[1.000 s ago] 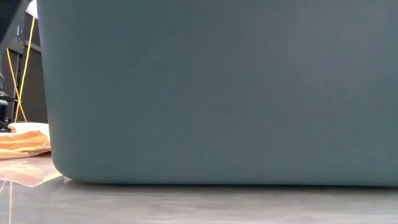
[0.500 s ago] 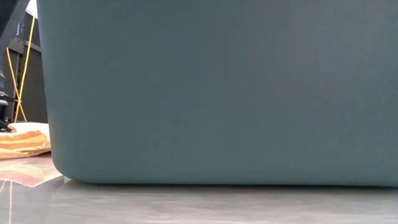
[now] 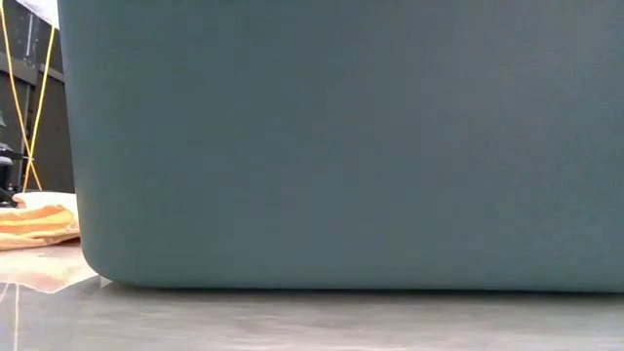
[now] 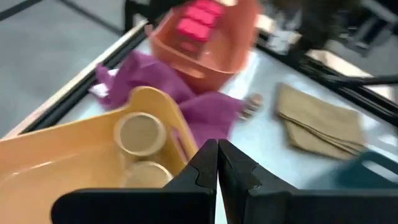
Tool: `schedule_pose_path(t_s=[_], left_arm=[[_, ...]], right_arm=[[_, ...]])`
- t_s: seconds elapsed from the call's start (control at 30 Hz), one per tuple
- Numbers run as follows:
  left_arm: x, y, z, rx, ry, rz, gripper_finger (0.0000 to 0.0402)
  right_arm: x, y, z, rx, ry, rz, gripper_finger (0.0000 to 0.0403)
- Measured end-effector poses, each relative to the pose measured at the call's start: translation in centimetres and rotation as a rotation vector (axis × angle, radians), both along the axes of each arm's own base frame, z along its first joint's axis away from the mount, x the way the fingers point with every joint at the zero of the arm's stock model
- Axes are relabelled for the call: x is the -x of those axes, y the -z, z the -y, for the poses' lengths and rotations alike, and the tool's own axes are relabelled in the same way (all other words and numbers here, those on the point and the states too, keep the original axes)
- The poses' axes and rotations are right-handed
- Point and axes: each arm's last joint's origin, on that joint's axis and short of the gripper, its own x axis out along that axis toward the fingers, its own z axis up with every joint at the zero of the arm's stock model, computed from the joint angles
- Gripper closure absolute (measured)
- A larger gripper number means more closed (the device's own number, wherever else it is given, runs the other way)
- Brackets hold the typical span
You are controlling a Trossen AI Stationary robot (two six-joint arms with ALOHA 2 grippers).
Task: Sort spices by type
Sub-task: Put the brown seasoning bottle into the yellow bin
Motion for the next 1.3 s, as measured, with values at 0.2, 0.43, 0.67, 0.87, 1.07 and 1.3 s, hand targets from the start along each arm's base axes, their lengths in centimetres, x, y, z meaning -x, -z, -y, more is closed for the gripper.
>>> schedule_pose_path(t_s=[0.2, 0.43, 0.67, 0.87, 1.07, 1.3], left_arm=[[5.0, -0.6, 7.1, 0.054, 0.153, 0.073, 0.0402], [9.3, 1.5, 13.3, 0.328, 0.178, 0.077, 0.0402], [10.8, 2.2, 18.1, 0.327, 0.264, 0.058, 0.04], [12.3, 2.8, 22.3, 0.307, 0.474, -0.001, 0.0369], [14.6, 3.8, 26.8, 0.199, 0.724, -0.055, 0.0299], [14.5, 4.2, 29.8, 0.321, 0.957, -0.117, 0.0185]], right_arm=[[-0.5, -0.3, -0.2, -0.045, -0.067, 0.077, 0.0403], [-1.9, -1.1, -1.4, -0.111, -0.222, 0.235, 0.0403], [-4.0, -1.3, -6.2, -0.24, -0.307, 0.273, 0.0403], [-6.1, -1.1, -13.7, -0.278, -0.276, 0.249, 0.0403], [-7.2, -0.6, -22.2, -0.318, -0.136, 0.272, 0.0402], [-5.2, -0.1, -30.2, -0.295, 0.019, 0.248, 0.0402]])
